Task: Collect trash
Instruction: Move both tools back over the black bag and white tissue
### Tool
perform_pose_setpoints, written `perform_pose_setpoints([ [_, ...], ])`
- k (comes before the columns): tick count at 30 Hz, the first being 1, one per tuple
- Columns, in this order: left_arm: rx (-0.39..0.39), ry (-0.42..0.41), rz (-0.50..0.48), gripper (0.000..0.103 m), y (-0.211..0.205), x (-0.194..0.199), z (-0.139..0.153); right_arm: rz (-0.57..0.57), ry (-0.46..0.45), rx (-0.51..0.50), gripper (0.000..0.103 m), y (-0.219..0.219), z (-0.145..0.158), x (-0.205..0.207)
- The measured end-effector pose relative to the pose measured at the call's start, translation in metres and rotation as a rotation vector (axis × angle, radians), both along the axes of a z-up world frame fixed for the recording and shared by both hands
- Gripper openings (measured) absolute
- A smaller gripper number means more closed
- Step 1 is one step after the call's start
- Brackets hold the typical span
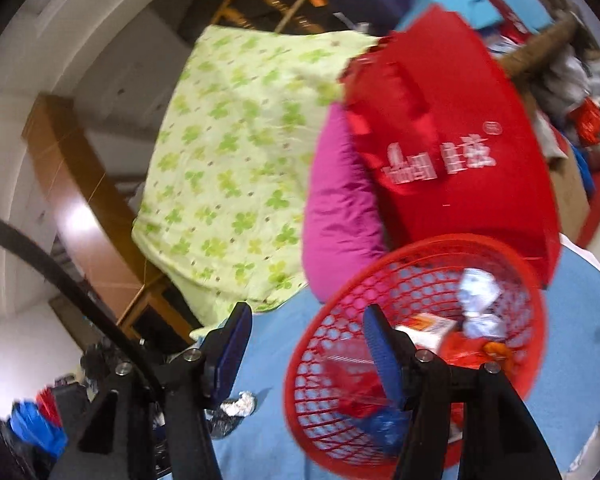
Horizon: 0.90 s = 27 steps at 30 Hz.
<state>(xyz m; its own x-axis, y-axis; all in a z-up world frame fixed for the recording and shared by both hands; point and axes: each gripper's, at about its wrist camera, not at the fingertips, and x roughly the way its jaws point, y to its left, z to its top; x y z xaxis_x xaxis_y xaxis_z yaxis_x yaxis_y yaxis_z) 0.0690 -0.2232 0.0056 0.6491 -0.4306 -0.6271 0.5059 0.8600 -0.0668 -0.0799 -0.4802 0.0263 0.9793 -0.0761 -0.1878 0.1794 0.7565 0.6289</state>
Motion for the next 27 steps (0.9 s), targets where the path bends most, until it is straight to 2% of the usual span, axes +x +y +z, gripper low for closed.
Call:
perform_pose_setpoints([
  [8,-0.011,0.046,0.285,0.074,0.116,0.031,-0.029,0.106,0.015,-0.158,0.062,0.068,0.009,0.033],
  [13,-0.043,0.072,0.420,0.074,0.169,0.047,-0.041,0.189,0.063,-0.193,0.062,0.105,0.001,0.062],
  [18,-0.039,0.065,0.469,0.074,0.191,0.054,-0.047,0.251,0.112,-0.207,0.062,0.131,-0.008,0.086],
  [27,0.016,0.037,0.463,0.074,0.190,0.071,-0.060,0.303,0.185,-0.233,0.062,0.157,-0.022,0.111],
])
